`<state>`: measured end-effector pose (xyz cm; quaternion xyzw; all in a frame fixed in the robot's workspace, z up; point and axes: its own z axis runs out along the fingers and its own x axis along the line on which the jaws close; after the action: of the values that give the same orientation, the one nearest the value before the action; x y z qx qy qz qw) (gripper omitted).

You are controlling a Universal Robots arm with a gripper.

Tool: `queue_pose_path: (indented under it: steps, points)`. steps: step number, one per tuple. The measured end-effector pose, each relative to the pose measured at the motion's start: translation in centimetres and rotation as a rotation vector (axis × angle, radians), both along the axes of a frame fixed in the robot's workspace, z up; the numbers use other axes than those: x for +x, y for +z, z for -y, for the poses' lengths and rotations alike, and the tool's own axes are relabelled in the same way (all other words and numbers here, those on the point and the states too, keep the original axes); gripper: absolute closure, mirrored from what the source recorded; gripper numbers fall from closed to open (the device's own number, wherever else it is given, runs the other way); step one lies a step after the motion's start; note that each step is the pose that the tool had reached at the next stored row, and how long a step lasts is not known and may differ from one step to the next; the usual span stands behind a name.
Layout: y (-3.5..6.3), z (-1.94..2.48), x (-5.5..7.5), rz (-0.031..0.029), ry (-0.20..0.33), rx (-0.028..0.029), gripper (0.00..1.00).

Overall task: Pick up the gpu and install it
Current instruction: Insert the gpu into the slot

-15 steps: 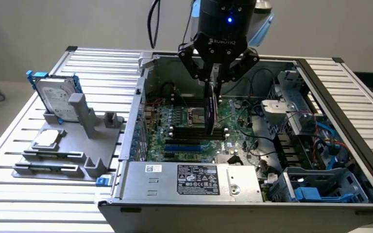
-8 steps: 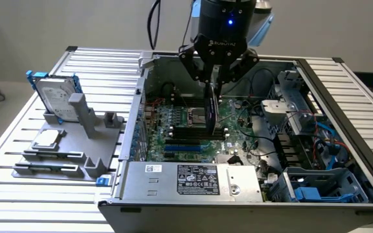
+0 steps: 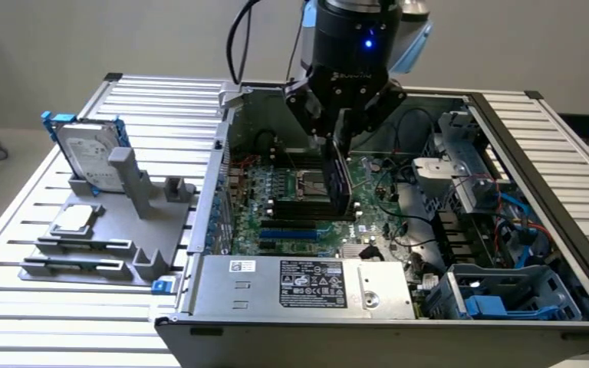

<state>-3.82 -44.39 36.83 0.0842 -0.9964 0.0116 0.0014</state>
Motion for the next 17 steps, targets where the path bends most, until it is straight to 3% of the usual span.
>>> queue_pose_path:
  steps: [14, 17]
  points:
    - [-0.77, 0.00, 0.00, 0.0000, 0.254, 0.0005, 0.74]
    - [-0.82, 0.00, -0.01, 0.0013, 0.305, 0.0095, 0.74]
